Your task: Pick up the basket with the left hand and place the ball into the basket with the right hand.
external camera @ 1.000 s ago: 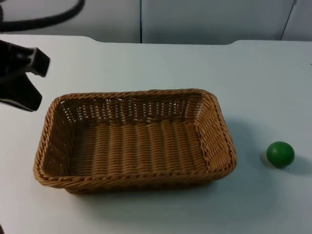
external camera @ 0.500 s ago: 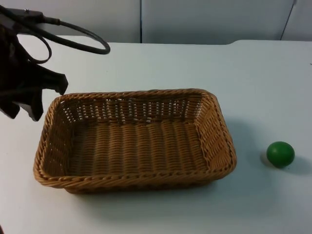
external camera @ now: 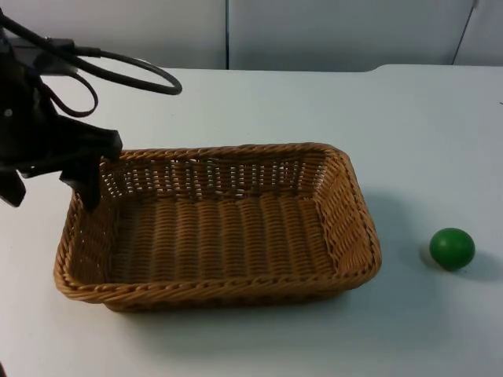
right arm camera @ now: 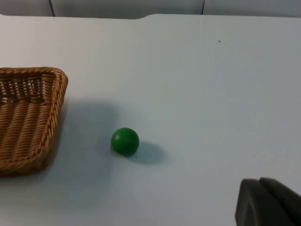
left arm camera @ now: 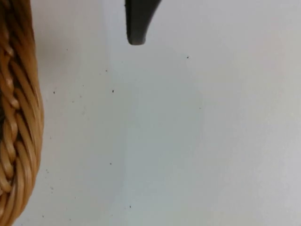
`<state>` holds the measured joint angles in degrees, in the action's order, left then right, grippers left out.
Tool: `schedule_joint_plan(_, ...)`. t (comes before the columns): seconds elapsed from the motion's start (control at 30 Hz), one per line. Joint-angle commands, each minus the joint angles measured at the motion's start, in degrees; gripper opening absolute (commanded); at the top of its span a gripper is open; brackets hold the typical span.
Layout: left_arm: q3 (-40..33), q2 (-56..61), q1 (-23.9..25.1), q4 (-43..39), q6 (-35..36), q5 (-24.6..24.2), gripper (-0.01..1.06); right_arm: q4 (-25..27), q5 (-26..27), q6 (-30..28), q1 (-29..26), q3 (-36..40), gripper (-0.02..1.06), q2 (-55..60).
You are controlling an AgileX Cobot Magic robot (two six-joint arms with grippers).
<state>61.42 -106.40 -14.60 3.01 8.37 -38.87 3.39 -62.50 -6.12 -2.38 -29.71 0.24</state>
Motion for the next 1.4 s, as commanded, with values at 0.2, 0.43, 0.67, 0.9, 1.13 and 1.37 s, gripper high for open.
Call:
schedule_joint_plan(0.2, 0.57, -4.12, -0.52, 6.51, -3.56, 3.40, 0.72, -0.08, 0.61, 0.20, 0.19, 0.32, 0.00, -0.24)
schedule_joint_plan(0.43, 0.57, -9.13, -0.52, 6.51, -3.92, 3.96, 0.52, -0.08, 0.61, 0.20, 0.19, 0.32, 0.00, -0.24)
schedule_joint_plan(0.67, 0.57, -8.14, -0.42, 7.74, -3.76, 8.05, 0.00, -0.08, 0.61, 0.20, 0.19, 0.32, 0.00, -0.24)
schedule_joint_plan(0.9, 0.57, -2.81, 1.04, 10.35, -3.76, 8.24, 0.00, -0.08, 0.61, 0.20, 0.19, 0.32, 0.00, -0.24)
schedule_joint_plan(1.13, 0.57, 4.25, 5.70, 21.24, -11.10, 4.07, 0.00, -0.08, 0.61, 0.20, 0.19, 0.32, 0.00, -0.24)
schedule_joint_plan(1.37, 0.57, 6.56, 9.95, 29.63, -15.87, 0.47, 0.00, -0.08, 0.61, 0.20, 0.19, 0.32, 0.00, -0.24)
